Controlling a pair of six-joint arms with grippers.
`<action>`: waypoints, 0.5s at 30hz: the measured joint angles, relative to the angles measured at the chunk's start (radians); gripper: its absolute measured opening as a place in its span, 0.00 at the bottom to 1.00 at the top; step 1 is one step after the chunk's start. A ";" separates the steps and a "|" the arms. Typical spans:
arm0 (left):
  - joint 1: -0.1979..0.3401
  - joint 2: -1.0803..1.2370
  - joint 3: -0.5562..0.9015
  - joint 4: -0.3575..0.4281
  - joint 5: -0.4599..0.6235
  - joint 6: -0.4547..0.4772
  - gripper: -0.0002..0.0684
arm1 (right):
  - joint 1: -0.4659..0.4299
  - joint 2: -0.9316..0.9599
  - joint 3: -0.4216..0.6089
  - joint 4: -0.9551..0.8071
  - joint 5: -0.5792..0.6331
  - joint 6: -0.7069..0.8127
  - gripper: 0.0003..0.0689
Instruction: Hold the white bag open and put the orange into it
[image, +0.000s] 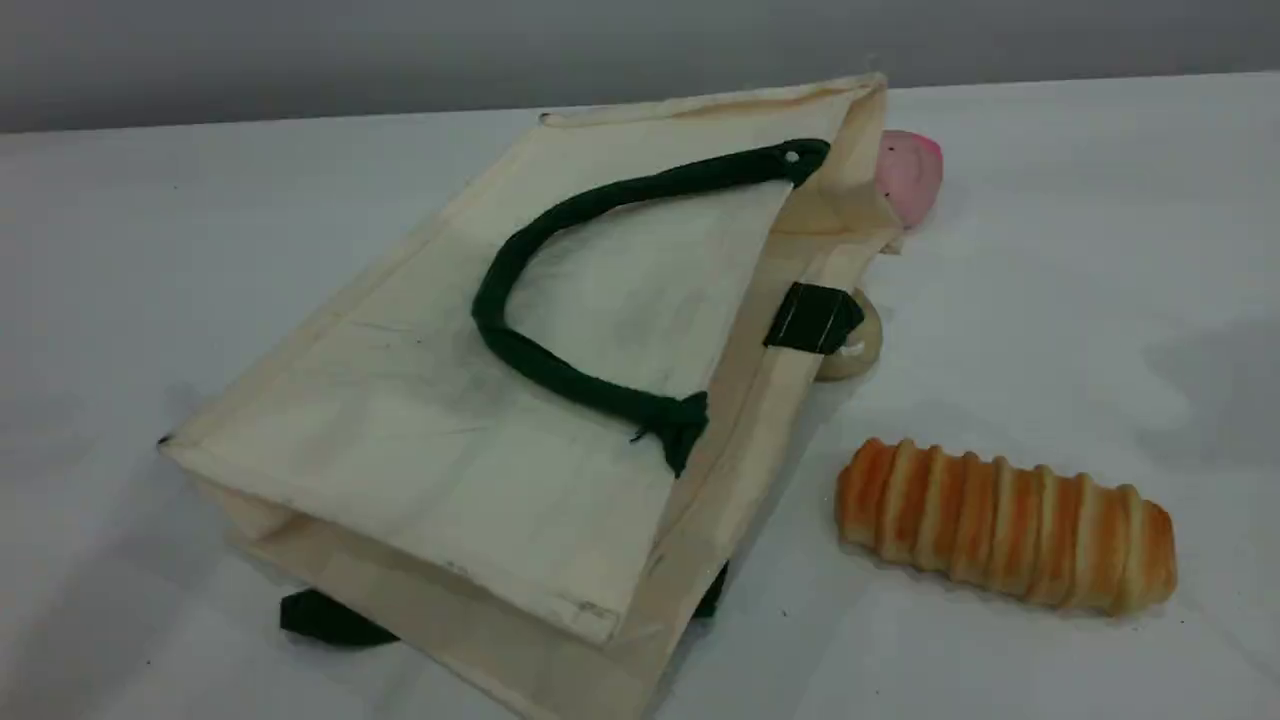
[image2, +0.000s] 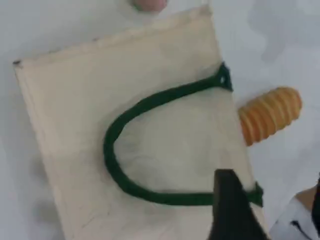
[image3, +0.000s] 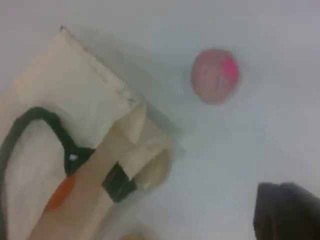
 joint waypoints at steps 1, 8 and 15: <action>0.000 -0.004 0.000 0.002 0.000 -0.015 0.44 | 0.000 -0.036 0.000 -0.024 0.004 0.023 0.01; 0.000 -0.040 0.000 0.002 -0.002 -0.055 0.16 | 0.001 -0.299 0.000 -0.115 0.118 0.111 0.01; 0.000 -0.108 0.000 0.004 -0.002 -0.074 0.01 | 0.001 -0.583 0.000 -0.172 0.254 0.167 0.01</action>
